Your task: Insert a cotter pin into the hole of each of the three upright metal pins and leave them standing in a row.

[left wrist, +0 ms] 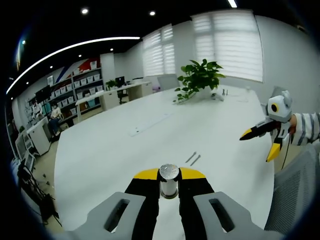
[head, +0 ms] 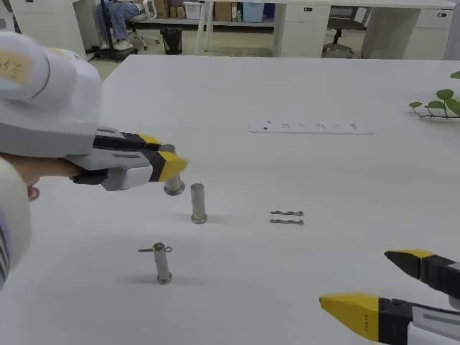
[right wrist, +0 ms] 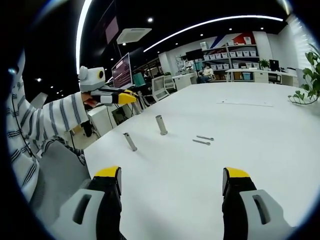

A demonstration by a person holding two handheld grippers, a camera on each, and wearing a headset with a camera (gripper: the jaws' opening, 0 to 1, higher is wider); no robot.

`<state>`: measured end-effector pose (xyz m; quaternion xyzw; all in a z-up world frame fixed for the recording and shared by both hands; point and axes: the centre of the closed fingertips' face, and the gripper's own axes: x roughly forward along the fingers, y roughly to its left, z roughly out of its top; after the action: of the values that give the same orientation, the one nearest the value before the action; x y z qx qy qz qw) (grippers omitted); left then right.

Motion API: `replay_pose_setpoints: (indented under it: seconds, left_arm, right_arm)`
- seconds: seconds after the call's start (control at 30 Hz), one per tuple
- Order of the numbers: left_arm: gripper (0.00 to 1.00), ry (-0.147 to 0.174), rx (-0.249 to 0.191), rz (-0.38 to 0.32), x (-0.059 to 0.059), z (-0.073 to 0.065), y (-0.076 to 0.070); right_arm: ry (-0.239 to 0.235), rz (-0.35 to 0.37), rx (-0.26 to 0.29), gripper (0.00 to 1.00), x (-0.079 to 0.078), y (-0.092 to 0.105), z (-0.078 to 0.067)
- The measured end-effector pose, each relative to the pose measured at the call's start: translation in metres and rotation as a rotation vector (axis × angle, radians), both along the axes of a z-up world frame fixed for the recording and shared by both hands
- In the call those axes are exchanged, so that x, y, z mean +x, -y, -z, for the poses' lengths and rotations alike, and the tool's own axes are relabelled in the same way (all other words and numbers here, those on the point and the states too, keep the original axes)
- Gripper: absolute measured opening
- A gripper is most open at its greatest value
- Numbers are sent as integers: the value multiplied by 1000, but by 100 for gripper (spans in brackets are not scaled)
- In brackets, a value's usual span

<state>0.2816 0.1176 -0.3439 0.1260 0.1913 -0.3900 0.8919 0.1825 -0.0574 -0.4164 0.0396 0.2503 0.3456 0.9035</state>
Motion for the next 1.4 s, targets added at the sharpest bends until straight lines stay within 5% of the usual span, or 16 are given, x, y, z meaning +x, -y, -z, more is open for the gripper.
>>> replay_pose_setpoints:
  seconds: [0.2, 0.5, 0.8, 1.03, 1.4]
  left_arm:
    - [9, -28, -3, 119, -23, 12, 33]
    - [9, -69, 4, 201, -55, 47, 63]
    - [9, -114, 41, 231, -80, 80, 71]
    - [9, -139, 33, 214, -92, 91, 73]
    - [9, -132, 43, 187, -104, 103, 78]
  right_arm:
    - [2, -8, 2, 81, 1, -3, -2]
    - [14, -1, -8, 80, 3, -2, -3]
    - [-3, -7, -9, 80, 0, -4, 2]
    - [-11, -17, -8, 80, -1, -7, 5]
    - [-18, -24, -5, 79, -4, -11, 7]
